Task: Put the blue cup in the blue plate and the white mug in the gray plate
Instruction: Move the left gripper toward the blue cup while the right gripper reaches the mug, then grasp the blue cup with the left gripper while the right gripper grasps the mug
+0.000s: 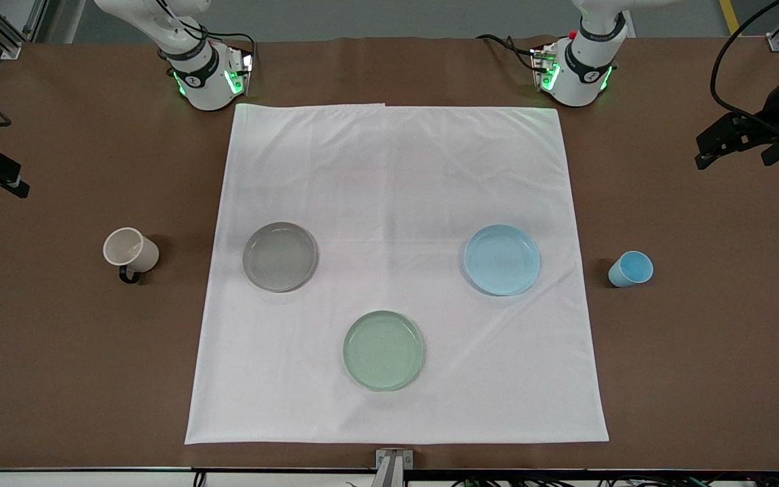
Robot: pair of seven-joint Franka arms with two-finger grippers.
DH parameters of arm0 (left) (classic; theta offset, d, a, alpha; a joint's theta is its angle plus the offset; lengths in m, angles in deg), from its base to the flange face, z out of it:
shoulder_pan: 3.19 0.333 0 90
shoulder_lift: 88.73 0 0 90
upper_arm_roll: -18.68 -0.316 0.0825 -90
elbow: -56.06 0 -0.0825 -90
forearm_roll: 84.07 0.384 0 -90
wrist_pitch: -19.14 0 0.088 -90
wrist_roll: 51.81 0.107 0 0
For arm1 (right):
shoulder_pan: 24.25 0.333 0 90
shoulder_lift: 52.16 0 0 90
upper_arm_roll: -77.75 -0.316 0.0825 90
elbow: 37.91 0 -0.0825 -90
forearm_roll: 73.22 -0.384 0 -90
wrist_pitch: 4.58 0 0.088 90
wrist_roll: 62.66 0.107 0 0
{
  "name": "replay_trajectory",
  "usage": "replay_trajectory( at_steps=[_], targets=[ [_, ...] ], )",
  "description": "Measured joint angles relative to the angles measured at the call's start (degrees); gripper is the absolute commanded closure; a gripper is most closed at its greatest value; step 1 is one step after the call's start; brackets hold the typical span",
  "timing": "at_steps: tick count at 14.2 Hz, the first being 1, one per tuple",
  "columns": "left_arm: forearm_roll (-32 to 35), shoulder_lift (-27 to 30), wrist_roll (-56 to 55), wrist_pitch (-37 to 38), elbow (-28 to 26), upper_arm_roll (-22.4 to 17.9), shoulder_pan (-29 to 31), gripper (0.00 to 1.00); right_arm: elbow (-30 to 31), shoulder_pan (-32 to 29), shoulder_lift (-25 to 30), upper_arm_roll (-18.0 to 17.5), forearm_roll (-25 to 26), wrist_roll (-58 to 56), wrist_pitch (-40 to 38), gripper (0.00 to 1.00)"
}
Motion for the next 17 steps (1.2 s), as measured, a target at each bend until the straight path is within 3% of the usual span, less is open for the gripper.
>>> replay_trajectory(
  at_steps=[4,9,12,17],
  targets=[
    [0.0,-4.6,2.2,-2.4,-4.9,-1.5,2.3,0.0,0.0,0.0,-0.7,0.0,0.0,0.0,0.0,0.0],
    [0.6,-7.0,2.3,-25.2,-22.7,-1.5,6.3,0.01,0.1,-0.2,-4.3,0.2,0.5,0.0,-0.4,0.0],
    [1.1,-8.1,2.4,-38.1,-32.1,-1.5,7.4,0.15,0.7,-1.0,-9.5,0.5,1.0,-1.1,1.7,0.0],
    [1.1,-14.8,2.4,-48.0,-34.4,-1.5,7.3,0.28,8.2,-4.2,-17.8,0.6,1.1,-8.5,17.9,0.0]
  ],
)
